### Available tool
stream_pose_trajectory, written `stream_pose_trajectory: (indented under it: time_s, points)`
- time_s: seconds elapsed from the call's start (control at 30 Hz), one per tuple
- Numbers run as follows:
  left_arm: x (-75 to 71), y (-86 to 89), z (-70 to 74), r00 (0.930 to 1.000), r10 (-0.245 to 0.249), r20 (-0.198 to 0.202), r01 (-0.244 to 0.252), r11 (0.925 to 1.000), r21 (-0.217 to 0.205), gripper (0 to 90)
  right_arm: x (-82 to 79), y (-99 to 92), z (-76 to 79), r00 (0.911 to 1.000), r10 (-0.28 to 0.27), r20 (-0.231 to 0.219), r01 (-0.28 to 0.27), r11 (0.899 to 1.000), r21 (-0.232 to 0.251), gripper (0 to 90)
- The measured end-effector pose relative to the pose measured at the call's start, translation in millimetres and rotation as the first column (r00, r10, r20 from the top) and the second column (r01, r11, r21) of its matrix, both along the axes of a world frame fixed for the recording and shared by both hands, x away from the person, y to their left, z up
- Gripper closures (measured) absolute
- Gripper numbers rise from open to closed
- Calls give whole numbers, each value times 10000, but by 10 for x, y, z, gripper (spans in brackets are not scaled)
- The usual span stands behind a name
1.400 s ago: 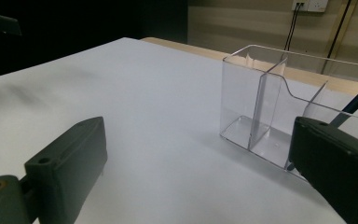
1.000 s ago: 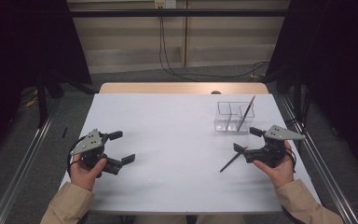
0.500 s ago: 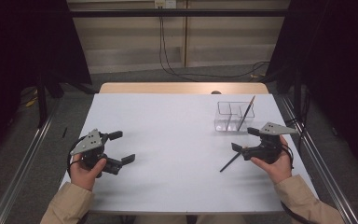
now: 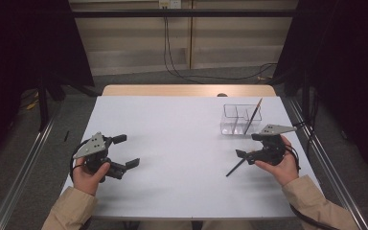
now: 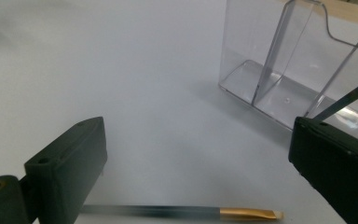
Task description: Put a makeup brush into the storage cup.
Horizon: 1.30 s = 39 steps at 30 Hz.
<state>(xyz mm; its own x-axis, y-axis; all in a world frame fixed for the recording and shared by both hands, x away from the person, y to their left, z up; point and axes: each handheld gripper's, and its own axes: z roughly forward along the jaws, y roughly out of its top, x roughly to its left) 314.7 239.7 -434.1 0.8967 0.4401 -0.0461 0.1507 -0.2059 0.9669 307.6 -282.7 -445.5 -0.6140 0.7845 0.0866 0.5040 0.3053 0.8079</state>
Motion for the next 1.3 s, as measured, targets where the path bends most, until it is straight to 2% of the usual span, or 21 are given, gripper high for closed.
stream_pose_trajectory:
  time_s: [0.23,0.53,0.67,0.8,1.17,1.3]
  points:
    - [0,-2,-1,10000,0,-5,0,10000,7,1,47,22,4,9977,37,-683,-77,9983,-584,36]
    - [4,-5,-9,10000,-3,-49,3,10000,42,0,93,17,6,9877,-171,-1551,-6,9935,-1136,38]
    - [3,-14,-9,10000,-22,-41,22,10000,93,1,121,26,23,9772,-383,-2087,59,9882,-1533,39]
    - [4,-11,-13,10000,-32,-78,32,10000,90,0,139,24,50,9729,-496,-2260,122,9864,-1641,43]
    - [4,-17,-10,10000,-29,-30,30,9999,123,0,180,33,101,9488,-1062,-2976,445,9774,-2067,56]
    - [-1,-20,-7,10000,-8,-48,9,9999,100,0,187,22,91,9370,-1385,-3208,701,9739,-2157,67]
